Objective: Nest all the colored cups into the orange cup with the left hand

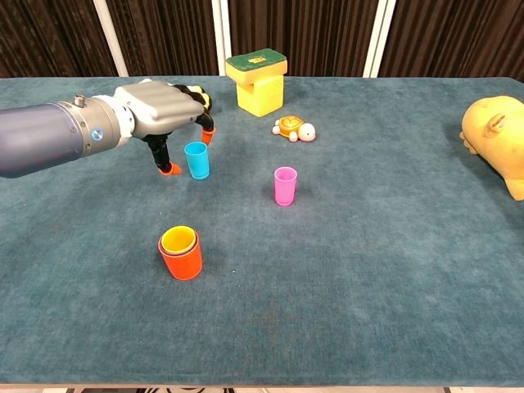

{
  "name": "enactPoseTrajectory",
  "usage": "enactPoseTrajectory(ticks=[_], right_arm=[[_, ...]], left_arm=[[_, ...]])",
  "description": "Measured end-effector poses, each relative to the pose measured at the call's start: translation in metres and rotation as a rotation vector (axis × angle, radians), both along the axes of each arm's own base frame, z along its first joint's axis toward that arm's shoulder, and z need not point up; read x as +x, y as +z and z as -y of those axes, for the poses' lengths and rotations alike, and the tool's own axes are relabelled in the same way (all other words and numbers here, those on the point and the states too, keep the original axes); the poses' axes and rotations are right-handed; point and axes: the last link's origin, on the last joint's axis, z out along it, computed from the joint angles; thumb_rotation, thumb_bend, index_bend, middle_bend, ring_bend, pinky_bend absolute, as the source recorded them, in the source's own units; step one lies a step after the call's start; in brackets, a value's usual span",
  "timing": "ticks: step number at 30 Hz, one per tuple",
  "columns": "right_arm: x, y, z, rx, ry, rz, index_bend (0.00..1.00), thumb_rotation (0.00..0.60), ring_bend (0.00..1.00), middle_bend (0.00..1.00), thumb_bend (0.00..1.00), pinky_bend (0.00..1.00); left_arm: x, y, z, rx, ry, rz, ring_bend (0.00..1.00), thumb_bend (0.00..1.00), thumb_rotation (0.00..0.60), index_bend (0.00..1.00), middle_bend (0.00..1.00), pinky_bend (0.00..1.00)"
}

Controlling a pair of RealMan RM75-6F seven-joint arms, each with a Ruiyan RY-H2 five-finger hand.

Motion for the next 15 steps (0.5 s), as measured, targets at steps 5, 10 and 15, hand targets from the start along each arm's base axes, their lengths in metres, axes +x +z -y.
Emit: enactPoseTrajectory(ticks=[5, 10, 15], right_arm=[[-0.0003, 0.0, 0.0001, -0.001, -0.002, 0.002, 0.12, 0.6, 0.15, 0.04, 0.31, 0.0], [-0.0003, 0.0001, -0.0001, -0.001, -0.003, 0.004, 0.12, 0.6, 0.15, 0.04, 0.31, 0.0], [-0.0006, 0.0004, -0.0002, -0.003, -0.006, 0.007, 0.12, 0.6, 0.15, 0.04, 0.31, 0.0]], left_arm=[[0.0015, -0.0027, 0.0002, 0.0, -0.008, 0.007, 0.02, 0.22, 0.6, 0.39, 0.22, 0.01], [0.0007, -0.0052, 0.0001, -0.001, -0.011, 0.006, 0.02, 0.23, 0.6, 0.41, 0.23, 0.01], [0.0012, -0.0071, 0.0004, -0.004, -0.013, 0.011, 0.02, 0.25, 0.6, 0.44, 0.25, 0.01]])
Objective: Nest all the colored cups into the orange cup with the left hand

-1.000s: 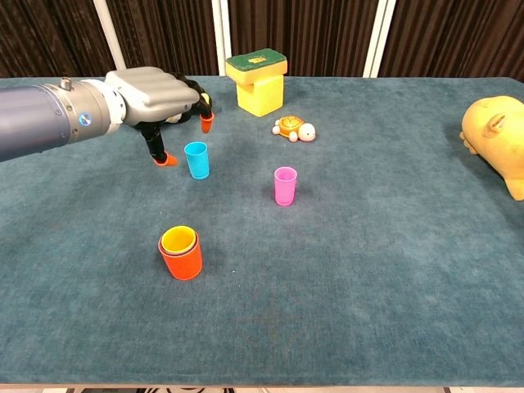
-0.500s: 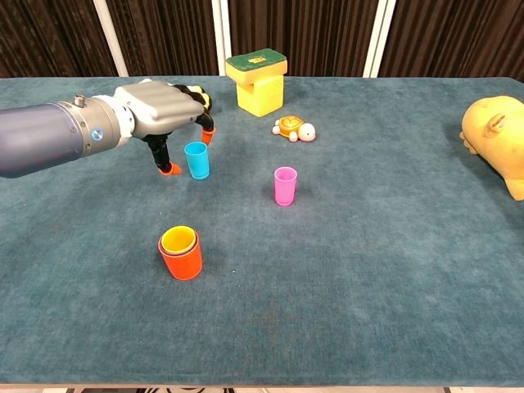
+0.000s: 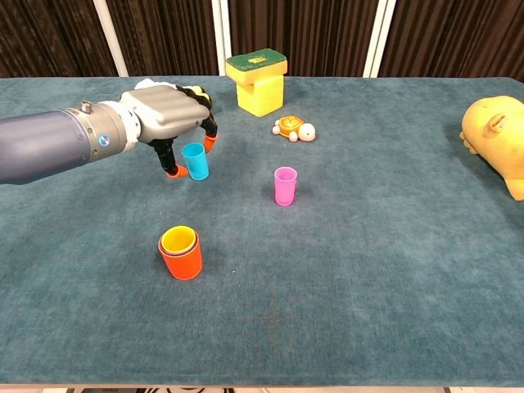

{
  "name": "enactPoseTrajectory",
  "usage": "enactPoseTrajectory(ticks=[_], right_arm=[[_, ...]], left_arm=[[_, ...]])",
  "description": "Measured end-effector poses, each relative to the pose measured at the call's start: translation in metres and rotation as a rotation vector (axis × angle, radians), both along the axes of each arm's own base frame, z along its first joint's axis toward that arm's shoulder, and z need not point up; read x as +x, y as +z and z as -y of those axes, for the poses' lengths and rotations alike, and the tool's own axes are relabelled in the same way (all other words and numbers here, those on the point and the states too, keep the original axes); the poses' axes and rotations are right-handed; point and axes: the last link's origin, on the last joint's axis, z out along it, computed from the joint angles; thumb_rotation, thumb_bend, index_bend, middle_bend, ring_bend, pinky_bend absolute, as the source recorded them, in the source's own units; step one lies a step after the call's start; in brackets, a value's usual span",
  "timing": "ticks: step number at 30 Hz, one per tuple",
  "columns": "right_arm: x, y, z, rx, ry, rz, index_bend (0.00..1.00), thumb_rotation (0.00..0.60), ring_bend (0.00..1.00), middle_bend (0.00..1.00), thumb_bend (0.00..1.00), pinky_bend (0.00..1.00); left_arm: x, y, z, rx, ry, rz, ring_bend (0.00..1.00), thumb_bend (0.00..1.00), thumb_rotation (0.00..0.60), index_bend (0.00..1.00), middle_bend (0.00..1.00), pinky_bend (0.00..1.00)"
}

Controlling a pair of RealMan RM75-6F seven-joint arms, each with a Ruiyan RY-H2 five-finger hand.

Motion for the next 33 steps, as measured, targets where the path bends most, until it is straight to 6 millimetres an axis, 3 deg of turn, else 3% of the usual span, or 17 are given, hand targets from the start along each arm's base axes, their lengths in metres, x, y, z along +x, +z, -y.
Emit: enactPoseTrajectory(ticks=[13, 20, 26, 33], right_arm=[[0.0, 0.0, 0.0, -0.002, -0.003, 0.003, 0.12, 0.6, 0.15, 0.04, 0.31, 0.0], [0.0, 0.0, 0.0, -0.001, -0.001, 0.001, 0.12, 0.6, 0.15, 0.04, 0.31, 0.0], [0.0, 0.0, 0.0, -0.002, -0.003, 0.002, 0.12, 0.6, 0.15, 0.04, 0.31, 0.0], [0.001, 0.0, 0.001, -0.004, 0.002, 0.005, 0.12, 0.6, 0.15, 0.04, 0.31, 0.0]], left_arm=[[0.004, 0.001, -0.001, 0.01, -0.006, 0.02, 0.03, 0.29, 0.6, 0.47, 0.28, 0.01], [0.014, 0.012, 0.001, 0.012, -0.027, 0.052, 0.03, 0.3, 0.6, 0.47, 0.28, 0.02], [0.029, 0.029, 0.011, -0.009, -0.055, 0.081, 0.03, 0.3, 0.6, 0.48, 0.28, 0.03], [0.044, 0.065, 0.041, -0.086, -0.086, 0.116, 0.03, 0.3, 0.6, 0.48, 0.28, 0.03]])
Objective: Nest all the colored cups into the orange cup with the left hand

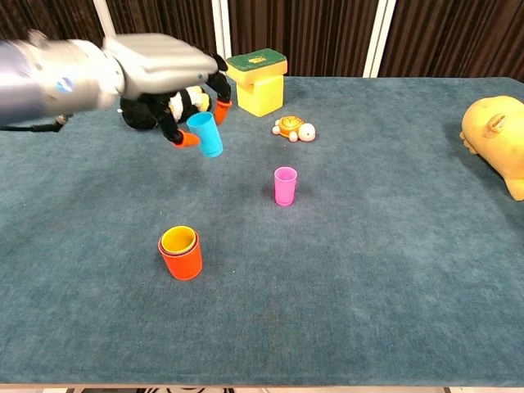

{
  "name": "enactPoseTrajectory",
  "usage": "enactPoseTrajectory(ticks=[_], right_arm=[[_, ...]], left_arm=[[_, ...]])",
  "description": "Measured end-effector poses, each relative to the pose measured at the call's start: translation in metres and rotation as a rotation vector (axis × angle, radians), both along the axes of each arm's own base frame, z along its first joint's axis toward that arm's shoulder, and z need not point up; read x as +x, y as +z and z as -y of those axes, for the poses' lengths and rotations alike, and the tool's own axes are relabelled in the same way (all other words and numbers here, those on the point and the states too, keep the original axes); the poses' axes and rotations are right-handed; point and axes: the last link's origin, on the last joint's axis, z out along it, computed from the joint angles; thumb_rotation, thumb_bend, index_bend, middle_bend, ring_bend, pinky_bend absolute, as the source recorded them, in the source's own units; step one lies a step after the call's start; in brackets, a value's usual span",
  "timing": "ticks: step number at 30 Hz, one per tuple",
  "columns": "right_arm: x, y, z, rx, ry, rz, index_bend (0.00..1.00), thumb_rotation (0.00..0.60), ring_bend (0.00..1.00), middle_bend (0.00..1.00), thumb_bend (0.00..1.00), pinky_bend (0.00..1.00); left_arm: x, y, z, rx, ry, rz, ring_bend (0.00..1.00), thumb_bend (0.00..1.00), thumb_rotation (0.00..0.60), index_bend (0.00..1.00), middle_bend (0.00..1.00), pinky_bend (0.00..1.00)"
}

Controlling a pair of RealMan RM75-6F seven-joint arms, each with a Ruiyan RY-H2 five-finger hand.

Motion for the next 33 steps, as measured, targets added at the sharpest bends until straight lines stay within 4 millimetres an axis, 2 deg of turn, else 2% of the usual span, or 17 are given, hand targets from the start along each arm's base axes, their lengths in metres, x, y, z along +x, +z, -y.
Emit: enactPoseTrajectory(ticks=[7, 12, 21, 33], right_arm=[[0.002, -0.001, -0.001, 0.001, 0.006, -0.002, 0.12, 0.6, 0.15, 0.04, 0.31, 0.0], [0.002, -0.002, -0.001, 0.005, 0.004, -0.006, 0.12, 0.6, 0.15, 0.04, 0.31, 0.0], [0.001, -0.001, 0.0, 0.001, 0.006, -0.01, 0.12, 0.6, 0.15, 0.04, 0.31, 0.0], [0.001, -0.001, 0.0, -0.004, 0.006, -0.005, 0.12, 0.6, 0.15, 0.04, 0.31, 0.0]], left_arm=[[-0.003, 0.047, 0.035, -0.082, 0.017, 0.01, 0.03, 0.3, 0.6, 0.48, 0.28, 0.03], [-0.012, 0.058, 0.055, -0.134, 0.008, -0.011, 0.03, 0.3, 0.6, 0.48, 0.28, 0.03], [-0.022, 0.044, 0.078, -0.225, -0.039, -0.061, 0.03, 0.3, 0.6, 0.48, 0.28, 0.03], [-0.025, 0.016, 0.086, -0.261, -0.09, -0.091, 0.03, 0.3, 0.6, 0.48, 0.28, 0.03]])
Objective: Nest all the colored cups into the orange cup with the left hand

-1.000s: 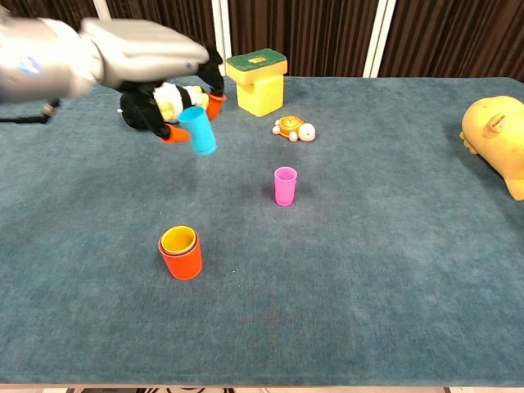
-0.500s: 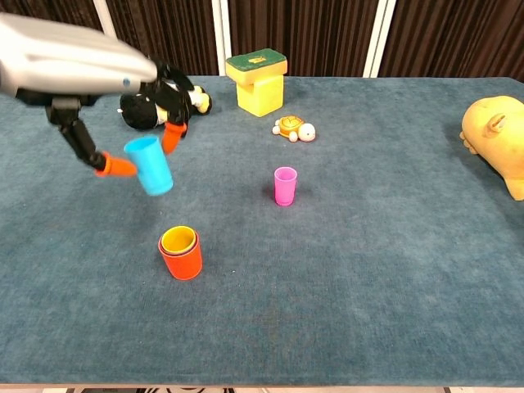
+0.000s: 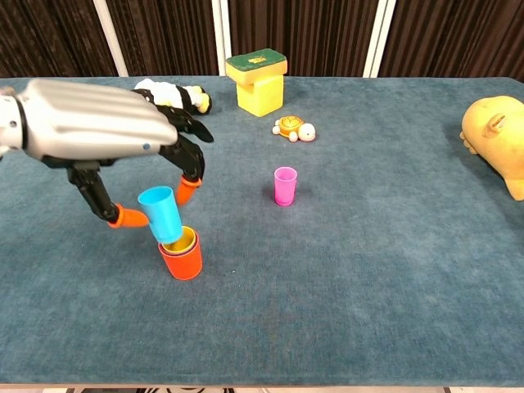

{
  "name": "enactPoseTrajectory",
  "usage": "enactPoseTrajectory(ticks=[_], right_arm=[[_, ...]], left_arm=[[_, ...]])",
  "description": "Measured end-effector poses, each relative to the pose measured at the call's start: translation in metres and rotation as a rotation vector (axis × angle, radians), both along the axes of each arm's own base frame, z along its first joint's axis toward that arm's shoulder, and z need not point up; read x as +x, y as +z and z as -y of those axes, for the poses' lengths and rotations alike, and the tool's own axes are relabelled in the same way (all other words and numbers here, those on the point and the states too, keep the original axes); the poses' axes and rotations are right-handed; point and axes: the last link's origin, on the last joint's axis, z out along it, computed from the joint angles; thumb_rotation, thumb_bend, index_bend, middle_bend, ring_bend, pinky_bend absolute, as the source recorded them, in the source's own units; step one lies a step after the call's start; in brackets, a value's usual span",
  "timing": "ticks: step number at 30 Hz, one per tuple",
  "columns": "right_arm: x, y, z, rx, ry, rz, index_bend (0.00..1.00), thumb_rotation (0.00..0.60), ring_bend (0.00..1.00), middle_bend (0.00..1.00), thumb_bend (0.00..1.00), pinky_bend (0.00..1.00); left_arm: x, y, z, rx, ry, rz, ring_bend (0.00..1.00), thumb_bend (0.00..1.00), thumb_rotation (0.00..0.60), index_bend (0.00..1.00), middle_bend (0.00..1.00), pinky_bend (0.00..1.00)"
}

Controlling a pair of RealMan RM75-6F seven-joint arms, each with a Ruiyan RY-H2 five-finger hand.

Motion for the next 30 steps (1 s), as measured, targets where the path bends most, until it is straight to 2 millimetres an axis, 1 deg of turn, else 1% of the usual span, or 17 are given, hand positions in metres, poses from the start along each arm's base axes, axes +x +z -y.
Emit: enactPoseTrajectory(ticks=[10, 21, 22, 24, 25, 27, 30], right_arm=[[0.0, 0.001, 0.0, -0.002, -0.001, 0.003, 0.12, 0.6, 0.15, 0.04, 0.31, 0.0], [0.0, 0.001, 0.0, -0.004, -0.003, 0.003, 0.12, 0.6, 0.15, 0.04, 0.31, 0.0], [0.0, 0.001, 0.0, -0.005, -0.004, 0.003, 0.12, 0.6, 0.15, 0.04, 0.31, 0.0], [-0.001, 0.001, 0.0, -0.006, -0.004, 0.002, 0.12, 0.6, 0.15, 0.04, 0.31, 0.0], [-0.001, 0.001, 0.0, -0.006, -0.005, 0.002, 0.12, 0.6, 0.15, 0.04, 0.31, 0.0], [-0.001, 0.001, 0.0, -0.006, -0.005, 0.002, 0.12, 0.6, 0.15, 0.04, 0.31, 0.0], [0.0, 0.001, 0.0, -0.007, -0.005, 0.001, 0.12, 0.6, 0.15, 0.04, 0.31, 0.0]], left_arm=[[0.005, -0.014, 0.002, 0.016, -0.075, -0.022, 0.03, 0.3, 0.6, 0.48, 0.28, 0.03], [0.004, -0.019, 0.001, 0.034, -0.097, -0.047, 0.03, 0.3, 0.6, 0.48, 0.27, 0.03], [0.004, -0.019, 0.001, 0.035, -0.099, -0.05, 0.03, 0.3, 0.6, 0.47, 0.27, 0.03], [0.003, -0.019, 0.001, 0.036, -0.102, -0.055, 0.03, 0.29, 0.6, 0.41, 0.26, 0.03], [0.003, -0.019, 0.001, 0.036, -0.102, -0.057, 0.03, 0.28, 0.6, 0.37, 0.25, 0.03], [0.002, -0.019, 0.0, 0.036, -0.101, -0.065, 0.03, 0.25, 0.6, 0.27, 0.22, 0.03], [0.002, -0.017, -0.001, 0.039, -0.102, -0.077, 0.02, 0.25, 0.6, 0.22, 0.22, 0.03]])
